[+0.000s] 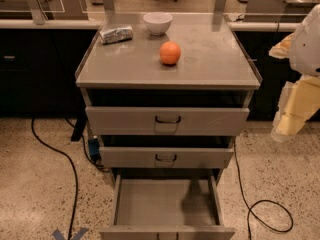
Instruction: Place orange into bottom drawer
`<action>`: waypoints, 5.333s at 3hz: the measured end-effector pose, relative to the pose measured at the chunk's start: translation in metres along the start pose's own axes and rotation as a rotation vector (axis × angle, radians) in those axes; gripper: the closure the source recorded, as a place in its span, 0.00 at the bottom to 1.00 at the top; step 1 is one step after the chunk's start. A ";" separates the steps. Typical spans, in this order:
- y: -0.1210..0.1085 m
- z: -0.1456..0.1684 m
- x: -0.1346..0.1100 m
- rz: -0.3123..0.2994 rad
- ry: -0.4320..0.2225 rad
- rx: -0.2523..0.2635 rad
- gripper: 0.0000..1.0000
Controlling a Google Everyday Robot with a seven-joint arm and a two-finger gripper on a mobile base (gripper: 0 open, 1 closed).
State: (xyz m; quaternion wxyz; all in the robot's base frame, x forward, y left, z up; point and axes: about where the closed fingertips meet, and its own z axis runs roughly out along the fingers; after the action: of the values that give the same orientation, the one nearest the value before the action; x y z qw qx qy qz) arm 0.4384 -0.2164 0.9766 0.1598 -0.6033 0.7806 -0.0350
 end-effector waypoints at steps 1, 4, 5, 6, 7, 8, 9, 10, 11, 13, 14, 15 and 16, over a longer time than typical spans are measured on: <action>-0.002 0.001 -0.002 -0.001 -0.003 0.005 0.00; -0.126 0.085 -0.082 -0.153 -0.103 0.043 0.00; -0.127 0.086 -0.083 -0.156 -0.105 0.047 0.00; -0.139 0.092 -0.093 -0.182 -0.111 0.061 0.00; -0.165 0.102 -0.105 -0.220 -0.112 0.082 0.00; -0.192 0.112 -0.117 -0.246 -0.119 0.096 0.00; -0.222 0.127 -0.124 -0.251 -0.127 0.096 0.00; -0.245 0.146 -0.134 -0.264 -0.128 0.084 0.00; -0.261 0.167 -0.149 -0.295 -0.117 0.069 0.00; -0.275 0.191 -0.183 -0.353 -0.141 0.085 0.00; -0.275 0.202 -0.194 -0.388 -0.132 0.073 0.00; -0.273 0.213 -0.204 -0.423 -0.120 0.055 0.00; -0.268 0.224 -0.208 -0.433 -0.107 0.027 0.00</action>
Offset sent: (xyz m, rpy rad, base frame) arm 0.0864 0.0399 -0.0262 0.0329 -0.0433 0.1064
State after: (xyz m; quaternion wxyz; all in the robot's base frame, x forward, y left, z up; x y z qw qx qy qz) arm 0.7995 -0.0593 0.8741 0.1976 -0.7555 0.6229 -0.0469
